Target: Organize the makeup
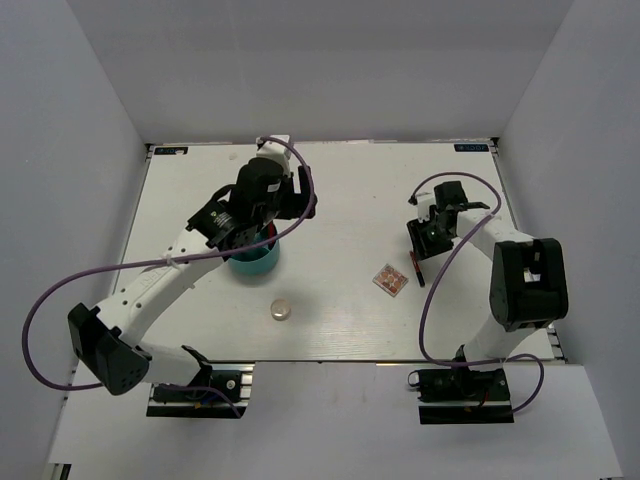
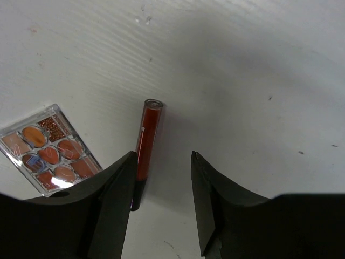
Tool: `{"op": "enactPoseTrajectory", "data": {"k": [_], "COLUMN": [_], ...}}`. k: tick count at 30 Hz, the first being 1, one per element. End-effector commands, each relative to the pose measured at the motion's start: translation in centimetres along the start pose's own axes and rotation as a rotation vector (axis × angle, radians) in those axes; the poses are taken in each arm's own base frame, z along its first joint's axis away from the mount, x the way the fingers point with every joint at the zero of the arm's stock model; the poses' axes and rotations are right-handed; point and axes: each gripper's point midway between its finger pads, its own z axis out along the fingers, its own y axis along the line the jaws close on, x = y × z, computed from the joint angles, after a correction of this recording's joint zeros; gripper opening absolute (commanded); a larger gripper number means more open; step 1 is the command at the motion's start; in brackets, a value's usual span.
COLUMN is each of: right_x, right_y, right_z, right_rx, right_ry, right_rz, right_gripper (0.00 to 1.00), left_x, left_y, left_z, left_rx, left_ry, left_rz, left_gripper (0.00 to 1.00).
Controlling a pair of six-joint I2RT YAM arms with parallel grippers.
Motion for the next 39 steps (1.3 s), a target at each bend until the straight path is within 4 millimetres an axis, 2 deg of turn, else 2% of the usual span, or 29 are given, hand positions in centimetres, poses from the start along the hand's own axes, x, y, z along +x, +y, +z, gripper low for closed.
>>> {"op": "enactPoseTrajectory", "data": {"k": [1,3,4,9,12,17,19,22,24,25,27,28,29,31,32,33,34,35,36,37,38,39], "right_x": [-0.9,-0.9,-0.8,-0.3,0.2,0.5,0.9,1.2,1.0,0.6,-1.6,-2.8,-5.9,-8.0,-9.1,-12.4,-13.5,-14.8,-17.5,-18.2,-19.9,-19.8], "right_y": [0.3,0.6,0.5,1.2,1.4,1.2,1.2,0.8,1.1,1.9,2.6,4.1,4.6,7.2,8.0,9.7,10.7,11.4,13.2,14.0,15.9,17.0], "right_z": [-0.6,-0.1,0.0,1.3,2.1,3.0,3.3,3.3,2.9,3.0,2.0,1.5,0.4,-1.4,-1.6,-4.0,-3.9,-4.7,-6.7,-6.5,-7.8,-8.2], "right_rx": [0.005,-0.003,-0.005,-0.015,0.000,0.058,0.073,0.110,0.094,0.044,-0.025,-0.120,-0.161,-0.300,-0.348,-0.433,-0.491,-0.527,-0.600,-0.644,-0.720,-0.767], "right_ry": [0.002,0.014,0.019,0.063,0.097,0.120,0.132,0.137,0.135,0.122,0.091,0.059,-0.005,-0.044,-0.056,-0.132,-0.139,-0.166,-0.235,-0.245,-0.306,-0.301], "right_rz": [-0.038,-0.045,-0.038,-0.048,-0.052,-0.069,-0.079,-0.126,-0.146,-0.155,-0.207,-0.226,-0.289,-0.323,-0.331,-0.343,-0.332,-0.326,-0.329,-0.321,-0.331,-0.323], "right_gripper": [0.51,0.51,0.51,0.51,0.50,0.44,0.33,0.22,0.13,0.10,0.05,0.03,0.00,0.00,0.00,0.00,0.00,0.00,0.00,0.00,0.00,0.00], "left_x": [1.2,2.3,1.9,3.1,3.0,3.3,3.2,3.4,3.7,3.6,4.1,4.0,3.9,4.1,4.0,4.1,4.0,3.8,3.8,3.8,3.9,3.8], "left_y": [-0.8,-0.4,-0.4,0.5,1.1,2.0,2.4,2.8,3.1,3.2,3.3,3.3,3.3,3.5,3.5,3.6,3.7,3.8,3.9,4.0,4.3,4.3], "left_z": [-0.4,-0.6,-1.3,-2.5,-3.3,-4.3,-4.8,-5.5,-6.0,-6.5,-6.8,-7.4,-7.7,-8.4,-8.6,-8.7,-9.0,-9.4,-9.5,-9.7,-9.9,-10.1], "left_rx": [0.058,0.051,0.062,0.054,0.038,0.006,-0.002,-0.013,-0.018,-0.013,-0.006,0.009,0.016,0.030,0.035,0.034,0.035,0.037,0.035,0.032,0.025,0.027], "left_ry": [0.017,0.029,0.010,0.006,-0.013,-0.021,-0.031,-0.037,-0.033,-0.042,-0.036,-0.047,-0.054,-0.071,-0.077,-0.081,-0.089,-0.101,-0.106,-0.111,-0.120,-0.127], "left_rz": [-0.036,-0.056,-0.069,-0.105,-0.130,-0.160,-0.173,-0.188,-0.199,-0.206,-0.212,-0.221,-0.224,-0.230,-0.232,-0.233,-0.236,-0.248,-0.252,-0.261,-0.279,-0.288], "left_gripper": [0.90,0.90,0.90,0.91,0.91,0.91,0.91,0.91,0.91,0.91,0.91,0.91,0.91,0.91,0.91,0.91,0.91,0.91,0.91,0.91,0.91,0.91]}}
